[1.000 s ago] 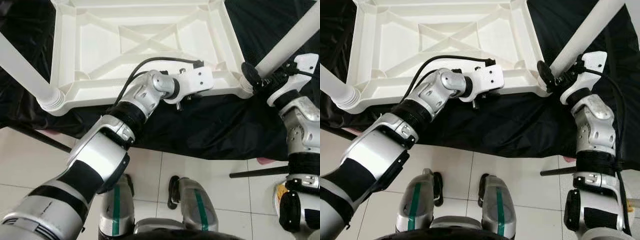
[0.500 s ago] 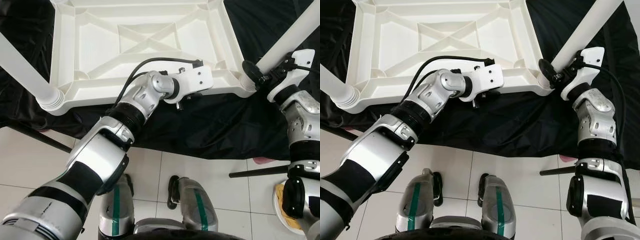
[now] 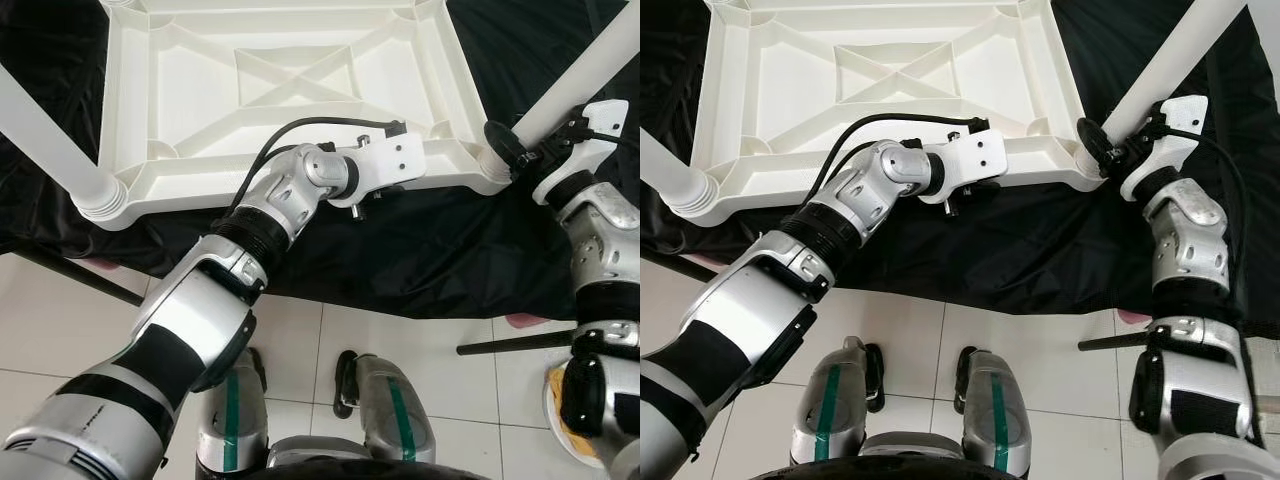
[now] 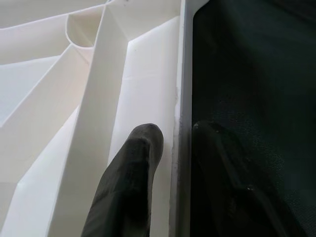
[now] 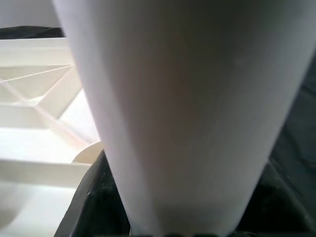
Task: Building children table
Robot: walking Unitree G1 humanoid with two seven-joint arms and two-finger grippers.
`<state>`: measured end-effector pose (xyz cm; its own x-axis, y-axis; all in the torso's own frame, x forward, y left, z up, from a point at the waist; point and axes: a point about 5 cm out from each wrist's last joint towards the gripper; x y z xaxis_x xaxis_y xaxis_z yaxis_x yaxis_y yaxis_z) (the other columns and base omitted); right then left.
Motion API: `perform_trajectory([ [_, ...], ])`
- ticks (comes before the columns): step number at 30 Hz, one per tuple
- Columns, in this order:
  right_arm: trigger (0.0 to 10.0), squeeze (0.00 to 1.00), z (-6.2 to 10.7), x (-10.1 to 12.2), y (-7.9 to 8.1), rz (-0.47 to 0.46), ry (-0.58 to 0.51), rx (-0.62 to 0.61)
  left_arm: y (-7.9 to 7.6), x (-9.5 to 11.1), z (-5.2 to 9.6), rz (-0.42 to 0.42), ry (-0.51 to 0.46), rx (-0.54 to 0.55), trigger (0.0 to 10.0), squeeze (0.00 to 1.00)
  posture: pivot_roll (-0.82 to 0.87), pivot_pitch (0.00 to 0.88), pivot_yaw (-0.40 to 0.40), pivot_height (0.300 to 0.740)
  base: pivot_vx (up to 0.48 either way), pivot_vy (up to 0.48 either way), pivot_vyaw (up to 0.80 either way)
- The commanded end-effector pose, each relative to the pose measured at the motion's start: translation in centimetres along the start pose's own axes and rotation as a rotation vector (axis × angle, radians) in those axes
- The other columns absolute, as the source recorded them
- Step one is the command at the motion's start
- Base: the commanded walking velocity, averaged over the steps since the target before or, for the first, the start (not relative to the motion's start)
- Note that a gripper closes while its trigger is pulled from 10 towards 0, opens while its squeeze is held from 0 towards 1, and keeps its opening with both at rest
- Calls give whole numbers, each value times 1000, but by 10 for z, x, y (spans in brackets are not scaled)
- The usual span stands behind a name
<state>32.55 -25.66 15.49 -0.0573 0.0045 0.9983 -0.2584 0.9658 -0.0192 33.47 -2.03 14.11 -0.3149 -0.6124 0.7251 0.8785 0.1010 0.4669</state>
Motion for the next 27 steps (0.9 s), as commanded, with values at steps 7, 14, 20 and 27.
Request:
perform_trajectory([
  [7,0,0,-1,0,20,-68,-53,-114,-15,-21,-3,40,81,-45,10000,0,27,44,-55,740,0,0,0],
  [14,0,0,1,3,39,-115,-81,-258,-17,-22,-4,36,83,-50,10000,0,27,31,-55,740,0,0,0],
  [20,0,0,2,0,57,-117,-73,-385,-19,-23,-5,29,84,-57,10000,0,30,15,-58,740,0,0,0],
  [27,0,0,3,-5,77,-149,-36,-549,-20,-23,-5,30,84,-57,10000,0,33,8,-61,740,0,0,0],
])
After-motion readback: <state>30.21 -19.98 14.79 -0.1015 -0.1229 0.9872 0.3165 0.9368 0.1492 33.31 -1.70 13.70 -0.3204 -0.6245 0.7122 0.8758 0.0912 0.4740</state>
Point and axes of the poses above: a point about 5 cm out from each wrist's last joint towards the gripper, its own z axis pointing back from the gripper into the wrist, its own x axis along the axis of the wrist's last joint, y = z × x, and after that the axes turned 3 degrees about -z, right-handed
